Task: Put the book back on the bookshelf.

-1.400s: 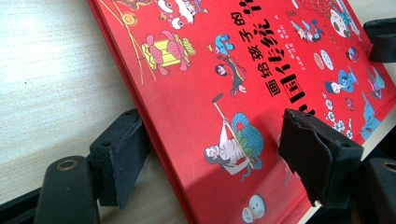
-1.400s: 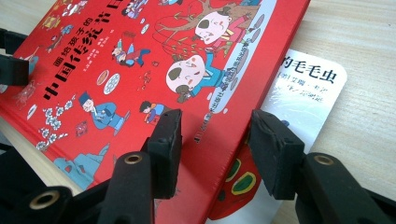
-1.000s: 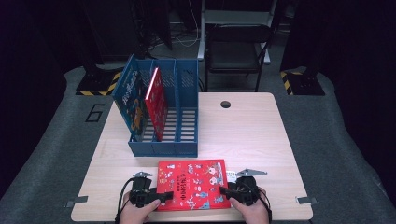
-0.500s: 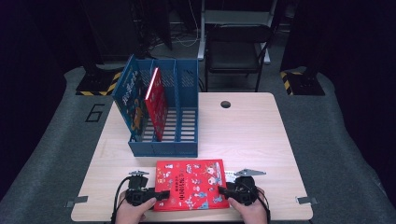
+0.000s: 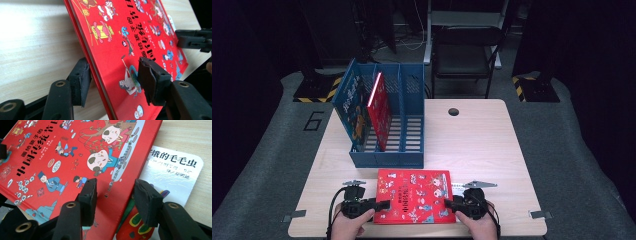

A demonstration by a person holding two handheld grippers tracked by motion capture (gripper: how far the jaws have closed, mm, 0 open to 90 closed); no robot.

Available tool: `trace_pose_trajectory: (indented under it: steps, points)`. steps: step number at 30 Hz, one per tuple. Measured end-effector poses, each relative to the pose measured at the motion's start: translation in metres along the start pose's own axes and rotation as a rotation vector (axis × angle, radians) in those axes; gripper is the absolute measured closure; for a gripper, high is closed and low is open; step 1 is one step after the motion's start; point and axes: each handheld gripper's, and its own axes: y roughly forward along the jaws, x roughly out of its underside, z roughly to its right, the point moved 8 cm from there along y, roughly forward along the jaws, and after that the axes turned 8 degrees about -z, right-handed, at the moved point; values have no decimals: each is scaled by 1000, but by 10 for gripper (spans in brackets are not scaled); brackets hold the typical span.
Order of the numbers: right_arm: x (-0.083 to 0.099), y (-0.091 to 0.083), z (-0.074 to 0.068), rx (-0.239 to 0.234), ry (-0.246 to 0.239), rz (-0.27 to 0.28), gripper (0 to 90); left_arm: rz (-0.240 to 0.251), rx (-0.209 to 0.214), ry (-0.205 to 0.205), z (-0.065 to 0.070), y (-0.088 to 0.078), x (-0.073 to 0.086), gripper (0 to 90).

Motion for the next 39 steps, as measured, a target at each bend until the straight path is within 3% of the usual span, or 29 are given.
trace_pose_trajectory:
  steps: [8,10,16,23,24,32,35,39]
  points:
    - [-1,2,-4,-8,-8,-10,533,-5,-2,-7,-1,-5,-2,475]
    - [-2,2,-4,-8,-13,-12,533,-13,-1,-27,0,-6,-2,480]
    - [-3,2,-4,-6,-34,-13,531,-23,-17,-15,1,-9,-4,487]
    - [-3,3,-5,-9,-26,-17,529,-24,-16,-35,2,-12,-6,500]
    - [-3,3,-5,-9,-26,-17,529,-33,-11,-19,2,-13,-6,500]
    - [-5,4,-10,-10,-45,-34,528,-32,-15,-24,6,-22,-11,521]
    - [-6,5,-11,-17,-53,-36,528,-33,-26,-7,7,-27,-14,529]
    - [-7,5,-13,-33,-46,-44,528,-39,-27,6,15,-37,-23,545]
